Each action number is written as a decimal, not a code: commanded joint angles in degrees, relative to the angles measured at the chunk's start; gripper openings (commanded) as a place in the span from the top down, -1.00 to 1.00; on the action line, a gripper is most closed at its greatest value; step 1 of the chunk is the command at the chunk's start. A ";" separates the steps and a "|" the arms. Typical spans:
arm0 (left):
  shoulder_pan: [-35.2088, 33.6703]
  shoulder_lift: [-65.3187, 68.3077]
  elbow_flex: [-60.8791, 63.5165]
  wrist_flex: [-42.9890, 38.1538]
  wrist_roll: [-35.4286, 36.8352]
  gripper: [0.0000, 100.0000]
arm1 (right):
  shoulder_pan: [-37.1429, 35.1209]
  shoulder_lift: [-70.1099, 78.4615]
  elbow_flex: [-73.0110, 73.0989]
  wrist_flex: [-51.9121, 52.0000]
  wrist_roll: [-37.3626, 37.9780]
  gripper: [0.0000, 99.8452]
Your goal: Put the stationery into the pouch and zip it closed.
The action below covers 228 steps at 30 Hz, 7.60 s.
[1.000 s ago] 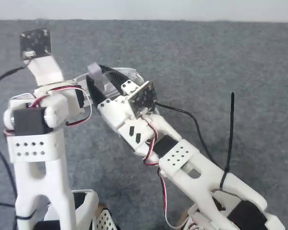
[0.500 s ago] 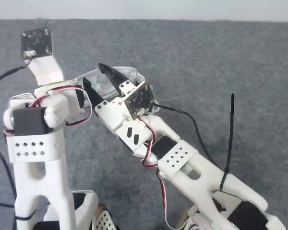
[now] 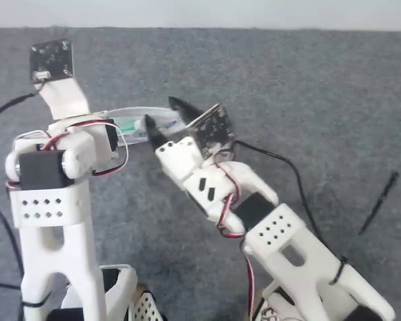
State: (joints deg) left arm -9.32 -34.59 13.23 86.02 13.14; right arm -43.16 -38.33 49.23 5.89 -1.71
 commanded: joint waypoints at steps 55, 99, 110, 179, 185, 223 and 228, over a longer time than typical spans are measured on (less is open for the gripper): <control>-0.44 -1.49 -1.80 -0.70 0.09 0.98 | 7.96 -4.18 10.64 2.68 0.97 0.63; -0.44 -1.49 -1.80 -0.70 0.09 0.98 | 7.52 -2.59 9.85 -0.22 11.08 0.66; -0.44 -1.49 -1.80 -0.62 0.09 0.98 | 7.52 -2.59 8.18 -0.22 11.08 0.73; -0.44 -1.49 -1.71 -0.53 0.00 0.98 | 8.75 -7.78 11.87 5.05 15.74 0.99; -0.44 -1.49 -1.71 -0.62 0.00 0.97 | 7.25 -18.86 11.52 18.59 16.00 0.99; 23.38 -1.67 -2.15 3.34 -10.99 0.43 | -16.40 -49.63 11.87 54.90 28.13 0.99; 25.85 -1.67 -4.97 6.68 -11.16 0.43 | -16.22 -50.86 11.96 54.90 28.13 0.99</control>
State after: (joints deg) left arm 14.51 -34.68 13.14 89.45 2.95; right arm -58.46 -87.65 61.54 60.57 25.36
